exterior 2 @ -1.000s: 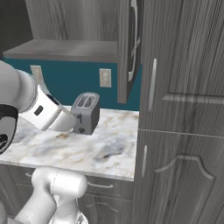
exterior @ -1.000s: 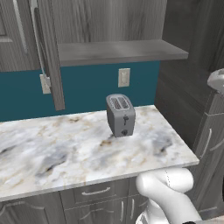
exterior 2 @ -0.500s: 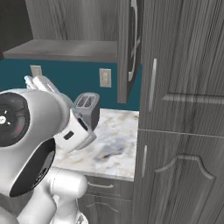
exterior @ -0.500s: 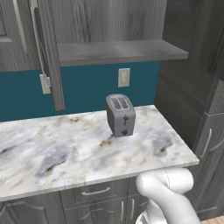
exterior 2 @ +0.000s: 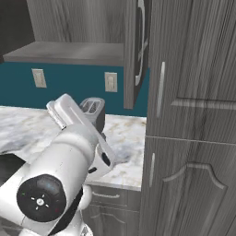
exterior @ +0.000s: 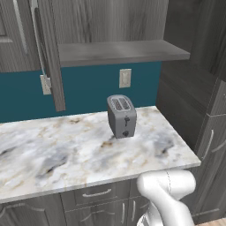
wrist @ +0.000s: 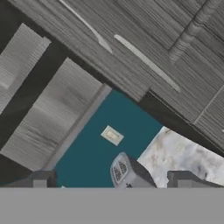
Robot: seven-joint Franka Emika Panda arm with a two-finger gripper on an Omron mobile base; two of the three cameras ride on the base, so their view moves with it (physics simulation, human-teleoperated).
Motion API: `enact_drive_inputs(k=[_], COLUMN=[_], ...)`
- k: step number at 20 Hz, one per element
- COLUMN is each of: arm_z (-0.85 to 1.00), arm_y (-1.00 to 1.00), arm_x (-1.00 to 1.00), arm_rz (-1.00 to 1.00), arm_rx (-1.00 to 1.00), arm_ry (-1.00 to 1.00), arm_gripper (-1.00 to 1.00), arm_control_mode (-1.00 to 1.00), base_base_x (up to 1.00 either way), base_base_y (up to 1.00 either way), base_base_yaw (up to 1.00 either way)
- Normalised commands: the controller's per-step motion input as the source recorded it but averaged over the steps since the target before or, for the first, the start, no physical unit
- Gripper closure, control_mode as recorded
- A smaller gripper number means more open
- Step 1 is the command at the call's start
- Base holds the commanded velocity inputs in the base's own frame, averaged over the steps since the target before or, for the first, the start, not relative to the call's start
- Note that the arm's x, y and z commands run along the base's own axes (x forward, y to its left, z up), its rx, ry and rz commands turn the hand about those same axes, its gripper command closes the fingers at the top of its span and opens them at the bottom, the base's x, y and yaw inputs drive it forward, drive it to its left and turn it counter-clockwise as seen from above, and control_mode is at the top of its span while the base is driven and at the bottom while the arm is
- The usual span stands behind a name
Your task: Open the cabinet and move the ladle to the pot. Then close the cabinet.
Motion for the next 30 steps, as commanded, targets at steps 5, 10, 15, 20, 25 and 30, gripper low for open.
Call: enact_drive_inputs(k=[5, 10, 15, 20, 25, 30], arm_z=[0.01, 0.04, 0.06, 0.0, 0.04, 0.11], arm_y=[-0.59, -0.58, -0.51, -0.27, -0.03, 0.0], arm_x=[-0.01, 0.0, 0.23, 0.6, 0.4, 0.35], arm_rz=[0.0, 0.0, 0.0, 0.0, 0.0, 0.0], arm_rx=[0.17, 0.18, 0.19, 0.18, 0.13, 0.12], arm_ry=[-0.06, -0.02, -0.01, -0.03, -0.09, -0.11], arm_gripper=[-1.0, -1.0, -1.0, -1.0, -1.0, -1.0], arm_control_mode=[-1.0, -1.0, -1.0, -1.0, -1.0, -1.0], base_base_x=[0.0, 0.0, 0.0, 0.0, 0.0, 0.0], base_base_y=[0.0, 0.0, 0.0, 0.0, 0.0, 0.0], base_base_yaw=[0.0, 0.0, 0.0, 0.0, 0.0, 0.0])
